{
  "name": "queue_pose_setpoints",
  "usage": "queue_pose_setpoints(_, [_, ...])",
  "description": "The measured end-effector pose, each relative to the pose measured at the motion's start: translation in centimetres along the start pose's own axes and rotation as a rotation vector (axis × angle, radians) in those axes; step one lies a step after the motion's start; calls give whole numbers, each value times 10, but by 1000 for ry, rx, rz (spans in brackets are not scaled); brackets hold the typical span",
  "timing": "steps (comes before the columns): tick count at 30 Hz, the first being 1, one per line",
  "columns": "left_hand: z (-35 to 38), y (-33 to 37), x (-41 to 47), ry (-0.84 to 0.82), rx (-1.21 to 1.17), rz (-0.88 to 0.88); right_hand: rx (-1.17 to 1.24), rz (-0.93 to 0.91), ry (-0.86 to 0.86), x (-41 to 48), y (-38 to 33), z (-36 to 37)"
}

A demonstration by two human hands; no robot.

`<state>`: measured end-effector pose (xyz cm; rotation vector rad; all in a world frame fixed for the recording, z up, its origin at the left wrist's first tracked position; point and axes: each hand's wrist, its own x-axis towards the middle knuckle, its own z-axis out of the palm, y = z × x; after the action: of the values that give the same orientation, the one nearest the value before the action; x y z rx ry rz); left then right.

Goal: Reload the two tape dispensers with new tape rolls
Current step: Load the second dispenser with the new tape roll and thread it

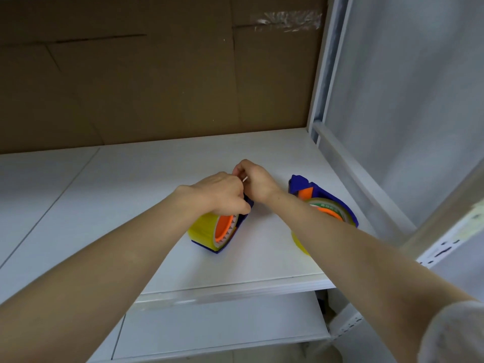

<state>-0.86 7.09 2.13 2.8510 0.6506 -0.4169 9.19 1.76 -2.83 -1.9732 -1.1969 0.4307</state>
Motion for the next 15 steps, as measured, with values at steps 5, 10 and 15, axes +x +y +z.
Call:
queue_pose_setpoints(5, [1,-1,-2,17,-18,12,18,140,-35,9,-1,-12])
queue_pose_setpoints(10, [2,-4,-8,89,-148,19,7,223,-81,9,-5,-14])
queue_pose_setpoints(15, [-2,0,-13,84,-145,1,-86,216,-68,6,-9,-17])
